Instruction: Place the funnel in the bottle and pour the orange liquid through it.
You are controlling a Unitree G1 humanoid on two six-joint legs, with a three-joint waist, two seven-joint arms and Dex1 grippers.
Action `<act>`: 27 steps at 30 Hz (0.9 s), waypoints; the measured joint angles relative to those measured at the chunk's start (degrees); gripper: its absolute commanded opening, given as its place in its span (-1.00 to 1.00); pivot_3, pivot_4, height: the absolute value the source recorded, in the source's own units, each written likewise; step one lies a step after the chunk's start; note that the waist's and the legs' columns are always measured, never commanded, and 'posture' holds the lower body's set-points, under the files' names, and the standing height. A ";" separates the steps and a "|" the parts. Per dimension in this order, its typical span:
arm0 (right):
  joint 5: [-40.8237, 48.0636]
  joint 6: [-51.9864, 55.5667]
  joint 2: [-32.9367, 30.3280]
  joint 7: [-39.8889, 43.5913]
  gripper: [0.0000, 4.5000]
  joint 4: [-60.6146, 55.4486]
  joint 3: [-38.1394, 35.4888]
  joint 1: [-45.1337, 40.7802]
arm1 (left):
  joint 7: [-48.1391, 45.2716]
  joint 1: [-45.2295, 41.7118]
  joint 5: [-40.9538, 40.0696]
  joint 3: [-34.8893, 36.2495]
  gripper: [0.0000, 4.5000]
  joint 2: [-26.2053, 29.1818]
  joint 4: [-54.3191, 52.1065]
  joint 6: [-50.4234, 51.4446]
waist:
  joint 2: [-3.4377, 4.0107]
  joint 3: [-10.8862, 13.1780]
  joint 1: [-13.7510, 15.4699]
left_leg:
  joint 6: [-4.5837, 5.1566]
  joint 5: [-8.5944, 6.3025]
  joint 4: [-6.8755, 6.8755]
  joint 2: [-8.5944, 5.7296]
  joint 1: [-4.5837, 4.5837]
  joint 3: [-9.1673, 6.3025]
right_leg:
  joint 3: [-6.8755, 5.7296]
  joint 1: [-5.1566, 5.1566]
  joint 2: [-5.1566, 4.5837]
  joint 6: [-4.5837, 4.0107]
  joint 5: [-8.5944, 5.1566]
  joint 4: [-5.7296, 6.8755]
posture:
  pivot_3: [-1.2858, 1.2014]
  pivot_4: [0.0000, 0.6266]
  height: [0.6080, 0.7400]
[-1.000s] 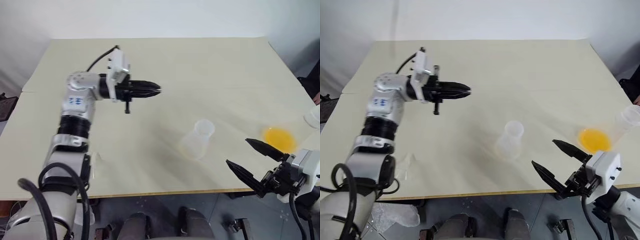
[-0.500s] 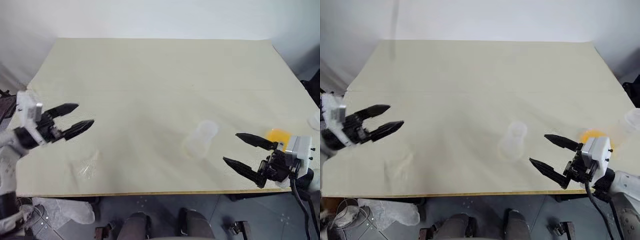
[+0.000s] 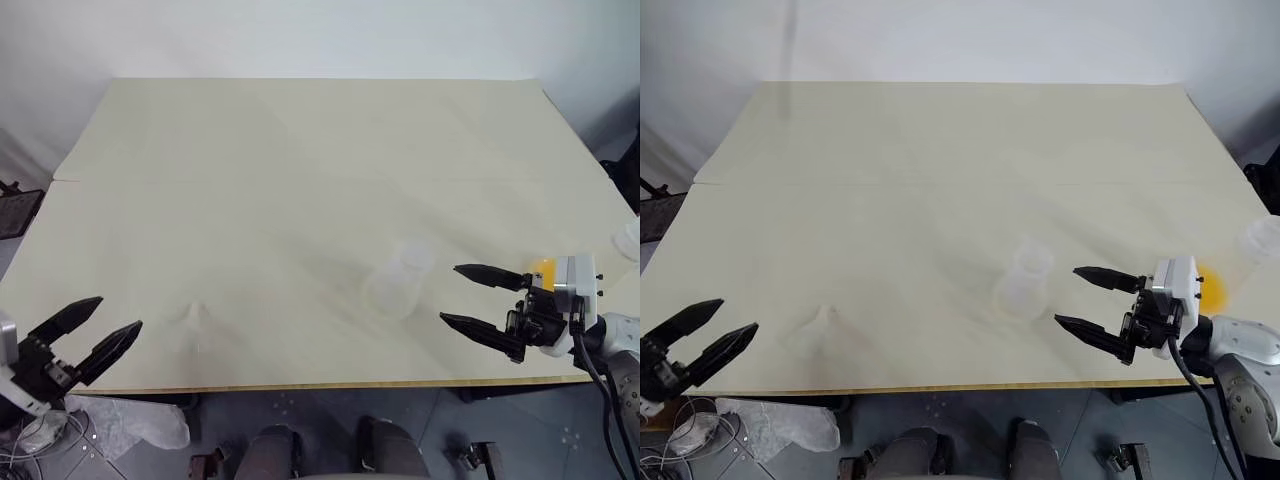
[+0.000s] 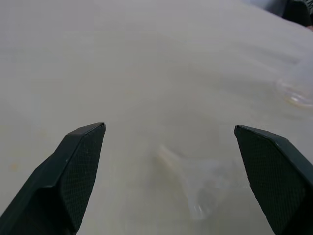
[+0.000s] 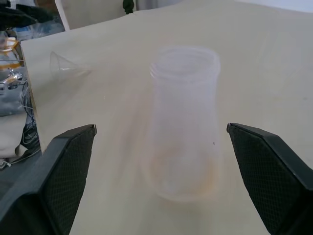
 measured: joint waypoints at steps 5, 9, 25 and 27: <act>-1.00 -0.34 0.04 1.97 1.00 2.99 1.10 -1.41 | 0.93 4.28 2.27 -0.85 0.99 -0.90 -0.36 -3.21 | 0.02 -0.01 -0.09 | -0.04 -0.03 -0.01 0.03 0.00 0.05 | 0.10 -0.08 -0.27 -0.08 -0.05 0.01 | 0.03 -0.52 1.00; -1.51 -1.34 0.57 2.72 1.00 4.08 1.88 -2.06 | 2.08 4.44 6.08 -3.43 0.99 0.45 0.75 -5.85 | 0.02 -0.01 -0.12 | -0.03 -0.04 -0.02 0.03 0.00 0.08 | 0.09 -0.10 -0.29 -0.09 -0.05 0.03 | 0.03 -0.52 1.00; -3.35 -5.23 2.82 2.40 1.00 4.55 1.66 1.81 | 3.71 -9.26 15.09 -17.12 0.99 8.22 16.59 -10.82 | 0.10 -0.05 -0.19 | -0.02 -0.06 -0.13 0.02 0.04 0.19 | 0.03 -0.18 0.00 -0.06 -0.03 0.15 | 0.03 -0.52 1.00; -3.35 -5.54 3.07 1.94 1.00 4.39 1.11 2.44 | 3.79 -12.34 16.00 -19.62 0.99 8.78 19.09 -10.94 | 0.10 -0.05 -0.11 | -0.02 -0.06 -0.13 0.02 0.03 0.19 | 0.01 -0.19 0.02 -0.06 -0.03 0.17 | 0.03 -0.52 1.00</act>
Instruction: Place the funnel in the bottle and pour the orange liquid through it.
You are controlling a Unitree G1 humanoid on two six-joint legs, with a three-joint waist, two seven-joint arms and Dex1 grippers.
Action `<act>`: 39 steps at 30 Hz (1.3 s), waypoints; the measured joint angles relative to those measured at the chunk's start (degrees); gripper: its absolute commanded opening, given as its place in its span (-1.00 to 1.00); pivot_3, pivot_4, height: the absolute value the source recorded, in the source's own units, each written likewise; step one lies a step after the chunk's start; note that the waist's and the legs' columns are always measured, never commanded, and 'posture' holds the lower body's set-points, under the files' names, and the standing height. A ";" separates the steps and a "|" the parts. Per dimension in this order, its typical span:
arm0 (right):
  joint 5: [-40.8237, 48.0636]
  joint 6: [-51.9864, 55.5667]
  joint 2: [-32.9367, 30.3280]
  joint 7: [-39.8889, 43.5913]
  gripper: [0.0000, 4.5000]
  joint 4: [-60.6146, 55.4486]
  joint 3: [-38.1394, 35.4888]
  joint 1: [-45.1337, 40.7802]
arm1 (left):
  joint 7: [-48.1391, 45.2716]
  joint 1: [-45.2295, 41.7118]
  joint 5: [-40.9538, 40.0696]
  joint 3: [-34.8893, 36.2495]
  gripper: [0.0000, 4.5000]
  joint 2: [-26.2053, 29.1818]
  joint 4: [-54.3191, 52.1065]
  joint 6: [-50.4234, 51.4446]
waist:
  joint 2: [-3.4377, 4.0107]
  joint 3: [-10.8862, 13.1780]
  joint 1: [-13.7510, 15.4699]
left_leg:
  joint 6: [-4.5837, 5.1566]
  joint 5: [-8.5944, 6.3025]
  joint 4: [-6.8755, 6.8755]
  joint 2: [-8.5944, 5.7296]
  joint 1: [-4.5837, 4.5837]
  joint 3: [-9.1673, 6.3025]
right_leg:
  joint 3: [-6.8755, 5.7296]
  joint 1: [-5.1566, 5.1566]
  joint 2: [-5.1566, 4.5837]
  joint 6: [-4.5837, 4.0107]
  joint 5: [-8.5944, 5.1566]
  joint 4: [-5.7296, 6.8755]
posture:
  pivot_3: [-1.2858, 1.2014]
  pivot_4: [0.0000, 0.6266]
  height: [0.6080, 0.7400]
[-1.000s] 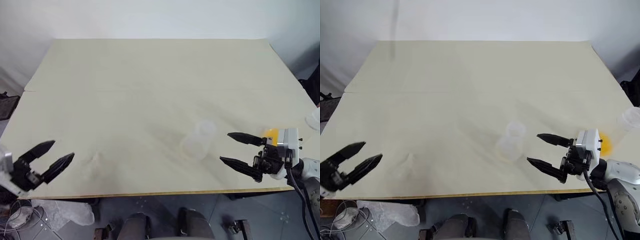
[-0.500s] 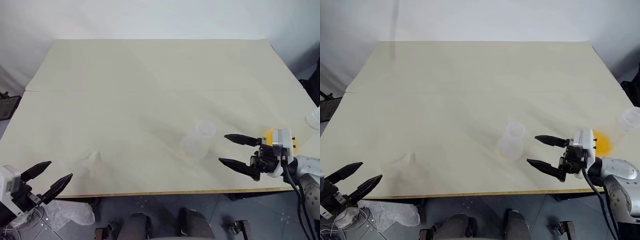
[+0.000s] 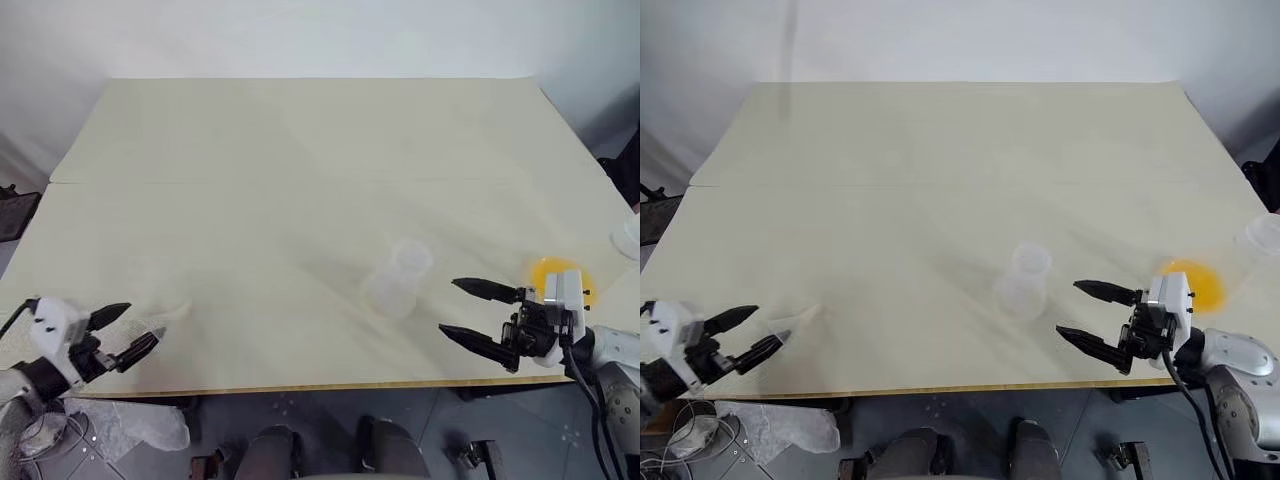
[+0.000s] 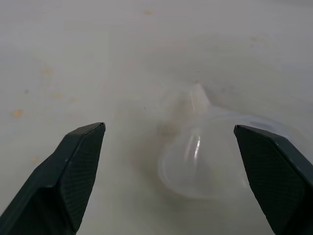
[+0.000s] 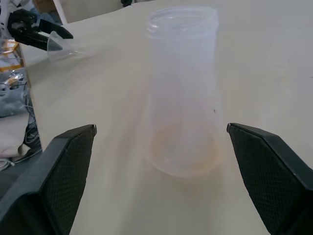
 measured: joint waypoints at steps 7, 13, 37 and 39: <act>0.00 -1.16 0.11 -0.50 1.00 -0.74 -0.79 2.57 | -0.83 -3.21 0.78 -2.70 0.16 1.95 3.68 -0.79 | 0.00 0.00 -0.17 | -0.03 -0.02 -0.04 0.02 0.01 0.02 | -0.10 -0.02 0.04 0.01 0.01 0.01 | 0.03 -0.52 1.00; 0.01 -2.15 0.13 -0.80 1.00 -0.94 -2.00 3.63 | -2.57 -3.26 0.71 -3.48 -0.70 3.12 3.75 -0.47 | 0.00 0.00 -0.15 | -0.03 -0.02 -0.03 0.02 0.03 0.05 | -0.10 -0.01 0.04 0.01 0.01 0.01 | 0.03 -0.52 1.00; -1.41 -3.79 2.20 -5.52 1.00 -3.63 -3.11 4.93 | -15.63 -39.68 -8.03 -19.77 -0.98 6.49 3.86 9.31 | 0.04 -0.01 -0.04 | -0.02 0.02 0.03 0.00 0.03 0.17 | -0.52 -0.05 0.19 0.07 0.04 0.16 | 0.03 -0.52 1.00; -1.56 -4.33 2.57 -6.31 1.00 -4.75 -3.67 6.09 | -18.46 -43.38 -8.03 -22.50 -0.98 6.52 4.97 9.89 | 0.04 -0.02 -0.01 | -0.02 0.02 0.03 -0.01 0.04 0.20 | -0.50 -0.04 0.20 0.07 0.04 0.16 | 0.03 -0.52 1.00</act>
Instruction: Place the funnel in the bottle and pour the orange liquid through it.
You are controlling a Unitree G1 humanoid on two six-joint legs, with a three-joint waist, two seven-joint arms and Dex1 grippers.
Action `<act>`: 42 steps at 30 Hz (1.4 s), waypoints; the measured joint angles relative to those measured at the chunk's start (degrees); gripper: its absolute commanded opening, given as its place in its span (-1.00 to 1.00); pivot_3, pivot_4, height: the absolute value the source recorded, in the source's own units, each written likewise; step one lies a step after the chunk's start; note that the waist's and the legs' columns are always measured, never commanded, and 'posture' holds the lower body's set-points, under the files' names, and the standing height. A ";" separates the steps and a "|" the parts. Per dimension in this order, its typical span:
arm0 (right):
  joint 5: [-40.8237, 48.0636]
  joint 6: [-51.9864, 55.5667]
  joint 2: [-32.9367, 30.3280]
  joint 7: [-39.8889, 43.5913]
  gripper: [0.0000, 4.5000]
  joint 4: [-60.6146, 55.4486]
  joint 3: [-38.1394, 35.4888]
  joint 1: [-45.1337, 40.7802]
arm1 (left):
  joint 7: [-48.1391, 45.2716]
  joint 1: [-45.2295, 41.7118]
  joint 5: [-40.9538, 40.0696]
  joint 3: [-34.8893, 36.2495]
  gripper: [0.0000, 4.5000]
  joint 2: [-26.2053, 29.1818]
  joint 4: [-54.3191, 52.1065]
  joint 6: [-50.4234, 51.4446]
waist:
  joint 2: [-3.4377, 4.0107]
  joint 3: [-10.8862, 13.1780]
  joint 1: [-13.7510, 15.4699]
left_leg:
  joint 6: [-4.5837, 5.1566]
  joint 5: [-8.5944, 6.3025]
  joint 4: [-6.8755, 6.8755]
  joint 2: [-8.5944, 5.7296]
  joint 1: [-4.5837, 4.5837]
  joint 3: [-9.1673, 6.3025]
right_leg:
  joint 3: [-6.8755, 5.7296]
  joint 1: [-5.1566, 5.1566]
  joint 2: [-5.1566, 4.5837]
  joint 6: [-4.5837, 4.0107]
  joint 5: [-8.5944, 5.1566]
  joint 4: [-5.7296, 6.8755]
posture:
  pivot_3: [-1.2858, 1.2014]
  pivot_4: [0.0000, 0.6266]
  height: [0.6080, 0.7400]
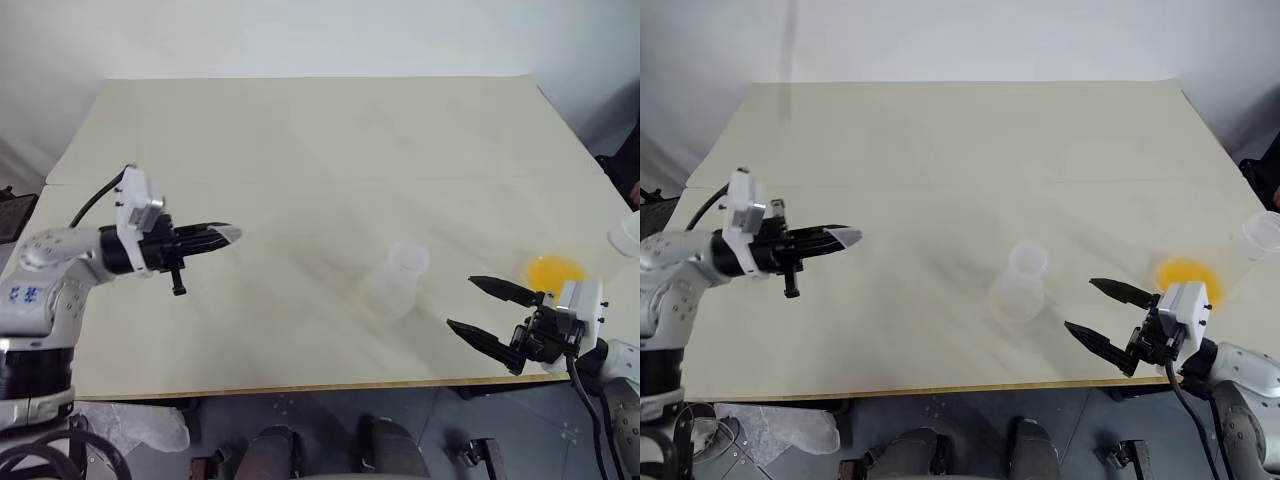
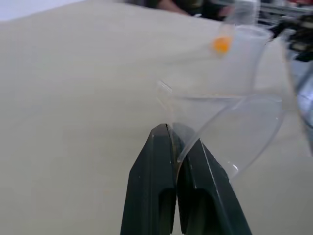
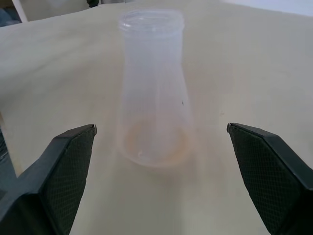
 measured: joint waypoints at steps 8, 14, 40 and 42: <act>-0.08 -0.24 2.97 -4.87 1.00 -6.89 -2.05 5.97 | -5.55 -15.95 0.71 -10.85 -0.98 -3.31 5.71 5.98 | -0.01 0.01 0.28 | 0.03 0.02 0.10 -0.02 -0.05 0.00 | 0.05 0.03 0.04 0.02 0.01 -0.01 | 0.03 -0.52 1.00; -0.13 -0.20 3.95 -8.13 1.00 -10.92 -2.38 8.67 | -6.18 -22.86 0.42 -15.12 -0.98 -7.58 6.51 11.96 | -0.01 0.01 0.13 | 0.03 0.02 0.11 0.01 -0.05 -0.01 | 0.06 0.02 0.07 0.03 0.01 -0.02 | 0.03 -0.52 1.00; -0.69 2.24 6.61 -19.55 1.00 -22.31 -1.96 14.63 | -17.05 -47.21 6.85 -32.61 -0.98 -12.91 18.84 27.22 | 0.00 0.03 0.28 | 0.03 0.07 0.31 -0.01 -0.20 -0.01 | 0.22 0.01 0.15 0.04 0.00 -0.10 | 0.03 -0.52 1.00; -0.80 2.31 6.96 -20.15 1.00 -22.71 -1.43 15.09 | -18.36 -48.62 7.53 -33.46 -0.98 -13.52 20.34 27.13 | 0.00 0.03 0.26 | 0.03 0.07 0.31 0.01 -0.19 -0.03 | 0.22 0.01 0.17 0.05 -0.01 -0.09 | 0.03 -0.52 1.00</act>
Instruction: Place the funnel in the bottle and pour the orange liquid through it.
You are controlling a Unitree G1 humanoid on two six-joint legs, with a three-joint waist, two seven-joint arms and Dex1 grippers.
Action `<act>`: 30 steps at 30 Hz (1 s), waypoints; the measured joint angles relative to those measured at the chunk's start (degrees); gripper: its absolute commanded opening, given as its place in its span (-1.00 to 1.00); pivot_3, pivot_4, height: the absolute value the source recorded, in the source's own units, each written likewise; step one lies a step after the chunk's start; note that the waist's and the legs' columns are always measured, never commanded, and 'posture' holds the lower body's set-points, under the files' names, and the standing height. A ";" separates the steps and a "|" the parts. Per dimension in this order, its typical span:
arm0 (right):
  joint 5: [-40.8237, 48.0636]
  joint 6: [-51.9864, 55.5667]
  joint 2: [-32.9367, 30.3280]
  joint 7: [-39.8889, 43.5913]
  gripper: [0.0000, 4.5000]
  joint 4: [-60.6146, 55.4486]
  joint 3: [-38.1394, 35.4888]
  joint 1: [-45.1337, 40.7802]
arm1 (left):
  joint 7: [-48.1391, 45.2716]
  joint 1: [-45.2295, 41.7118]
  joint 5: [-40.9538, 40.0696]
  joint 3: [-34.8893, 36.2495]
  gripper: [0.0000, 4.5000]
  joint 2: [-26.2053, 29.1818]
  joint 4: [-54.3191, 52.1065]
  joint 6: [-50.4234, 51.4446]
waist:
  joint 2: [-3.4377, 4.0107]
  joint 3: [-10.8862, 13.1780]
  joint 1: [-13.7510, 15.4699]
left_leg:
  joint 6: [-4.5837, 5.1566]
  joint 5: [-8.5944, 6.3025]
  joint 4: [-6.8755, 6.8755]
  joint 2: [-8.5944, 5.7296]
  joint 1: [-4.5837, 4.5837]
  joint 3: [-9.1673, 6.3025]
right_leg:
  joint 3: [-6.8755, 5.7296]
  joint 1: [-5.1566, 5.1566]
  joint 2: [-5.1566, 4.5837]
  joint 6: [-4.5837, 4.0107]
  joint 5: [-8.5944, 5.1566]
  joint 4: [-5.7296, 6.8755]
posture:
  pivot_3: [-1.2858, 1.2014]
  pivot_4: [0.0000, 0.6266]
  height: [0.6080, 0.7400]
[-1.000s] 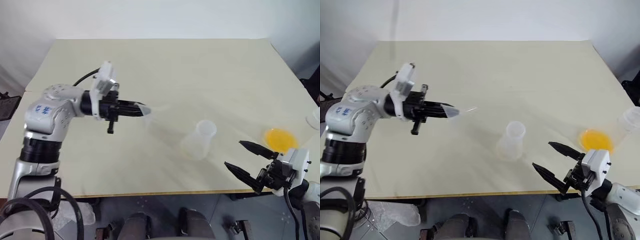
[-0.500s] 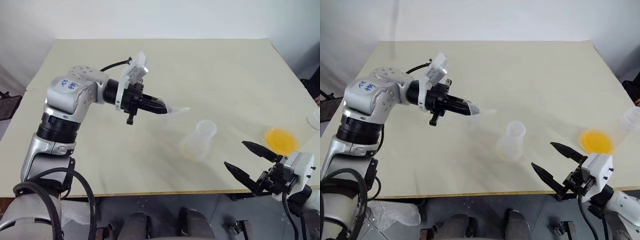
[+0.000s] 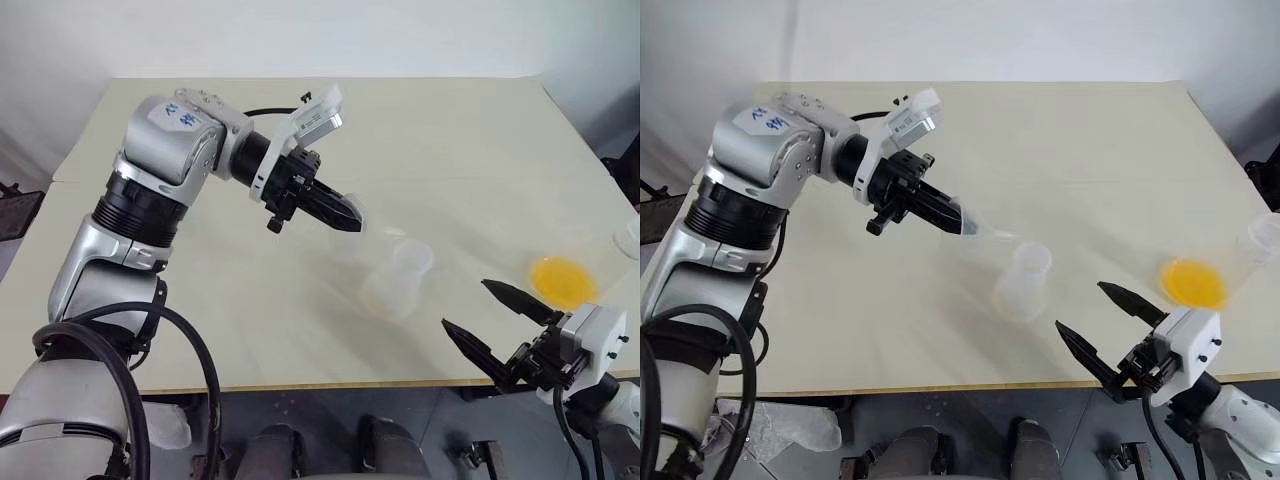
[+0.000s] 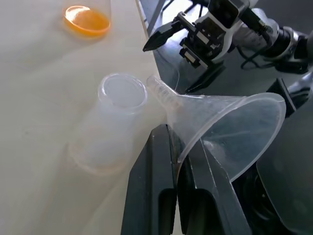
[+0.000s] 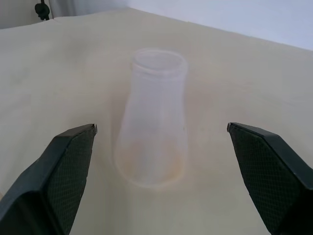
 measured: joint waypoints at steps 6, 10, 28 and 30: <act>0.22 0.05 0.13 -0.48 1.00 -1.60 0.12 0.50 | -0.55 -4.42 2.33 -4.45 -0.98 -1.79 5.18 -2.28 | 0.01 0.01 -0.11 | 0.00 0.00 0.02 0.01 0.00 0.02 | 0.04 -0.01 0.01 0.00 0.00 0.01 | 0.03 -0.52 1.00; 0.28 0.05 0.10 -0.47 1.00 -1.59 -0.14 0.67 | -0.56 -5.24 2.96 -8.01 -0.98 -1.88 7.08 -4.77 | 0.01 0.02 0.02 | 0.01 0.00 0.05 0.00 -0.03 0.01 | 0.05 -0.02 0.00 0.00 0.00 0.00 | 0.03 -0.52 1.00; -1.76 -0.32 2.49 -1.43 1.00 -3.66 0.46 3.82 | -0.57 -9.88 6.56 -14.24 -0.98 -8.37 14.62 -14.37 | 0.01 0.02 0.11 | 0.04 0.00 0.13 -0.01 -0.14 0.00 | 0.06 -0.05 0.00 0.00 0.00 -0.01 | 0.03 -0.52 1.00; -1.86 -0.57 2.80 -1.48 1.00 -3.67 0.47 3.80 | -0.57 -9.99 7.15 -14.26 -0.98 -9.53 15.12 -14.50 | 0.01 0.02 0.17 | 0.06 0.01 0.15 -0.01 -0.15 0.00 | 0.06 -0.05 0.00 0.00 0.00 -0.01 | 0.03 -0.52 1.00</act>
